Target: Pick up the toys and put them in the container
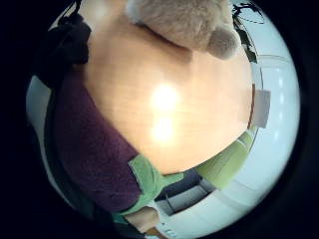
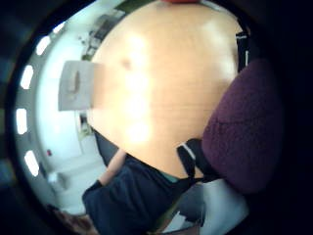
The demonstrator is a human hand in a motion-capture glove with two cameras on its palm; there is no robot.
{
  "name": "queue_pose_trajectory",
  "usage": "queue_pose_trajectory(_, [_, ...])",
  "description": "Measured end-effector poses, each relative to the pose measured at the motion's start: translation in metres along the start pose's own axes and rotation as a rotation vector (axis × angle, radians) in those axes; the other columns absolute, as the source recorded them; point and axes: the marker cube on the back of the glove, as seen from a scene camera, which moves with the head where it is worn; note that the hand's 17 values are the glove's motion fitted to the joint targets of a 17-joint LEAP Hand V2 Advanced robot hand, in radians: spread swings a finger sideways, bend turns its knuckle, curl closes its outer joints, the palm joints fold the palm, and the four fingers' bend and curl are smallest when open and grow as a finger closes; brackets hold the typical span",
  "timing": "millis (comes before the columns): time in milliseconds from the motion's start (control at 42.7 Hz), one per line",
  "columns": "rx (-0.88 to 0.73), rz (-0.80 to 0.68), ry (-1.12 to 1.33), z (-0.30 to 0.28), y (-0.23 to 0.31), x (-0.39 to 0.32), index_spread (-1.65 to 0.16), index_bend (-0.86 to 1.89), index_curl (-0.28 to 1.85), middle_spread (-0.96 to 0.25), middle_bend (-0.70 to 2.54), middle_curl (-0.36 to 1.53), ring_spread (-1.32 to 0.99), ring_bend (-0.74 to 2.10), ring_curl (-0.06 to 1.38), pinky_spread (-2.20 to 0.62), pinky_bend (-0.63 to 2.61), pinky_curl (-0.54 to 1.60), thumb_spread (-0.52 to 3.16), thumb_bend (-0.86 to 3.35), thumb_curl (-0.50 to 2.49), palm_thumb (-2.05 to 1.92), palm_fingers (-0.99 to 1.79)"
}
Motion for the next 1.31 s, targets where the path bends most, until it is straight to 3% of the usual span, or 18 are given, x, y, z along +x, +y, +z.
queue_pose_trajectory(164, [0.087,-0.035,0.067,-0.008,0.0,-0.003,-0.31,0.69,0.69,-0.17,0.3,0.38,-0.38,0.47,0.29,-0.21,0.43,0.34,1.13,0.15,0.3,0.39,0.52])
queue_pose_trajectory(211, [0.104,-0.053,0.09,-0.01,-0.001,-0.003,-0.31,0.61,0.68,-0.21,0.41,0.4,-0.42,0.58,0.3,-0.25,0.46,0.33,1.15,0.19,0.33,0.47,0.78])
queue_pose_trajectory(234, [0.11,-0.061,0.098,-0.011,-0.002,-0.003,-0.31,0.63,0.69,-0.2,0.34,0.38,-0.41,0.54,0.28,-0.23,0.43,0.31,1.16,0.17,0.32,0.45,0.63])
queue_pose_trajectory(281, [0.116,-0.072,0.11,-0.014,-0.005,-0.001,-0.31,0.53,0.69,-0.25,0.47,0.43,-0.45,0.65,0.33,-0.28,0.53,0.35,1.15,0.2,0.35,0.5,0.91])
queue_pose_trajectory(374, [0.105,-0.075,0.113,-0.017,-0.013,0.003,-0.32,0.36,0.69,-0.31,0.54,0.46,-0.47,0.79,0.38,-0.36,0.65,0.37,1.04,0.21,0.41,0.58,1.12])
queue_pose_trajectory(562, [0.16,-0.071,0.057,-0.044,-0.029,0.001,-0.34,0.28,0.8,-0.36,0.7,0.55,-0.46,0.97,0.47,-0.46,0.69,0.4,0.89,0.21,0.51,0.65,1.22])
queue_pose_trajectory(866, [0.34,-0.087,-0.005,-0.171,-0.074,-0.047,-0.38,0.27,0.99,-0.37,0.85,0.62,-0.45,1.03,0.5,-0.49,0.74,0.41,0.73,0.19,0.64,0.66,1.18])
queue_pose_trajectory(1076, [0.401,-0.166,0.011,-0.252,-0.111,-0.127,-0.4,0.23,1.12,-0.36,0.9,0.64,-0.43,1.07,0.5,-0.5,0.76,0.4,0.69,0.19,0.71,0.65,1.17])
queue_pose_trajectory(1310, [0.391,-0.356,-0.01,-0.287,-0.132,-0.268,-0.42,0.19,1.25,-0.35,0.92,0.66,-0.43,1.1,0.51,-0.49,0.77,0.4,0.66,0.19,0.8,0.64,1.16])
